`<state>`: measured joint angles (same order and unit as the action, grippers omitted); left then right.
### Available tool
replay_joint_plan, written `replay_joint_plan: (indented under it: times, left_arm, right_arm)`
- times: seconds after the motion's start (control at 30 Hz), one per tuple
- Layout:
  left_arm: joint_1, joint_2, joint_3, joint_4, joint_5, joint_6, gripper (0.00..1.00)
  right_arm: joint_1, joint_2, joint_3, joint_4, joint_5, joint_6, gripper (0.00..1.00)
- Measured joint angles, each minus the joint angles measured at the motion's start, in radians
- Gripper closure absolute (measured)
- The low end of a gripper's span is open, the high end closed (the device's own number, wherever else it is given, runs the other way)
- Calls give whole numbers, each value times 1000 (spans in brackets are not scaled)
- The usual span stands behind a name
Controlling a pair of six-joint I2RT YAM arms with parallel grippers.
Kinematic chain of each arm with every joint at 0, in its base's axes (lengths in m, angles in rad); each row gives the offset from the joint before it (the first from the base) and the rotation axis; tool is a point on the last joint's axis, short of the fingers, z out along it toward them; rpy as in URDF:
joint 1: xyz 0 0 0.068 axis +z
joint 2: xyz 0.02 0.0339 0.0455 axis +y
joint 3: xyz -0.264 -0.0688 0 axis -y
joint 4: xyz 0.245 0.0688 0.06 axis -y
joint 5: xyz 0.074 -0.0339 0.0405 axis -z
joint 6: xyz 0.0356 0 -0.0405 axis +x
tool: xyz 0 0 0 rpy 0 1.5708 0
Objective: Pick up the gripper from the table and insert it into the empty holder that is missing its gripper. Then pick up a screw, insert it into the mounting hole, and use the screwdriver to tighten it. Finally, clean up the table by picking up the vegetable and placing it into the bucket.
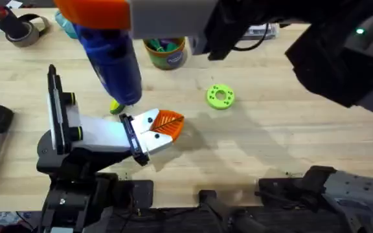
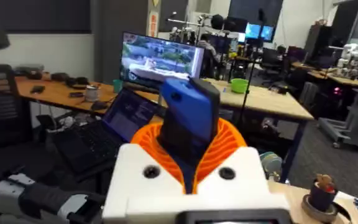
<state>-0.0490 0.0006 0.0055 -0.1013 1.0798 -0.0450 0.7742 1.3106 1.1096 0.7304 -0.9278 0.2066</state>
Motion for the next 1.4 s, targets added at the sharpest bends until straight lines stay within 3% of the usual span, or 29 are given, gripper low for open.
replay_joint_plan:
  times: [0.4, 0.6, 0.73, 1.4]
  left_arm:
    - [0, 0, 0, 0, 0, 8, 987]
    - [0, 0, 0, 0, -1, 10, 987]
    - [0, 0, 0, 0, -2, 11, 987]
    - [0, 0, 0, 0, -2, 11, 987]
  right_arm:
    - [-12, 20, -17, -2, -59, -6, 958]
    - [-20, 18, -168, 229, -57, -11, 959]
    - [-27, 19, -239, 251, -56, -2, 957]
    - [-32, 59, -245, 258, -42, -1, 958]
